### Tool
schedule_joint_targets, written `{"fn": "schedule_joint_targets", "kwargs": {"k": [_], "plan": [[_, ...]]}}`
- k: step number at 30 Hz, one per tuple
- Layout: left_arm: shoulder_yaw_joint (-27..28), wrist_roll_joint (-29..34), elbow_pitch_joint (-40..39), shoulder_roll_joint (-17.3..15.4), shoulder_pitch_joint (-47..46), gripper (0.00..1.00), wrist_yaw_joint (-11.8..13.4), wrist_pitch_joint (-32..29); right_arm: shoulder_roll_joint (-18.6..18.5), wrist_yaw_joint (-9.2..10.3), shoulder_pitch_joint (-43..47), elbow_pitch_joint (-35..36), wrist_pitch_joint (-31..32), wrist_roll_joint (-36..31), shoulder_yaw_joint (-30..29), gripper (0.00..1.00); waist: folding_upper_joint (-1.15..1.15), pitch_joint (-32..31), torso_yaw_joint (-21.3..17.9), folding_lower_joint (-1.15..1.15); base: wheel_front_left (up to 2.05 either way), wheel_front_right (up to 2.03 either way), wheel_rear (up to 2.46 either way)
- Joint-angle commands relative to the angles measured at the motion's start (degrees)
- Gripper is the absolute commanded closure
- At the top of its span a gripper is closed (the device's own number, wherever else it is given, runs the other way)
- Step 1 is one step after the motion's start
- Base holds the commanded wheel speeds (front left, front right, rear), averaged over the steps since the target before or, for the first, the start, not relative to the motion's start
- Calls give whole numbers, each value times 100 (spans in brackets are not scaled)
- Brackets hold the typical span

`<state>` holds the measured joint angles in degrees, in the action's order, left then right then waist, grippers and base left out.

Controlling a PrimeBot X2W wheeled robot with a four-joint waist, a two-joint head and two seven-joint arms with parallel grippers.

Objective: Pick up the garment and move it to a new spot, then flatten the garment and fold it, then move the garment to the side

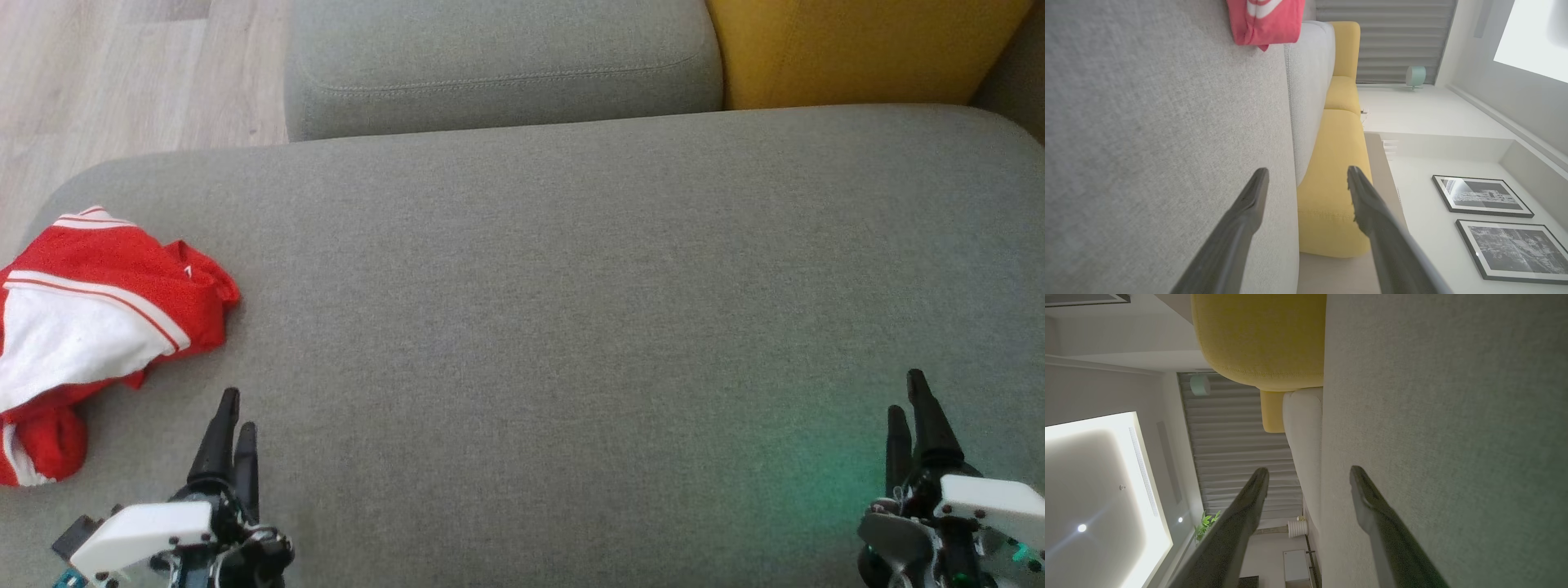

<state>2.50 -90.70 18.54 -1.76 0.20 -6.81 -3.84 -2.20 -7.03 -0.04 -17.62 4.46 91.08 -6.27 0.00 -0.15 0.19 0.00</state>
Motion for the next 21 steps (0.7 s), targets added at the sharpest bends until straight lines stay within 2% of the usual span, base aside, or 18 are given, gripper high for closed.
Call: {"fn": "schedule_joint_targets", "kwargs": {"k": [1, 9, 21], "plan": [[-10, 117, -241, -69, -329, 0, -24, 70, -76, -7, -217, 240, -84, -104, 31, 0, 0, -5, 2, 0, 0, 0, 0], [2, 724, -408, -68, -379, 0, -24, 190, -175, -10, -245, 353, -229, -658, 80, 0, 0, -24, 13, 0, 0, 0, 0], [-104, 1984, -846, -67, -459, 0, 22, 391, -254, -14, -258, 747, -375, -2124, 134, 0, 0, -41, 27, 0, 0, 0, 0]]}}
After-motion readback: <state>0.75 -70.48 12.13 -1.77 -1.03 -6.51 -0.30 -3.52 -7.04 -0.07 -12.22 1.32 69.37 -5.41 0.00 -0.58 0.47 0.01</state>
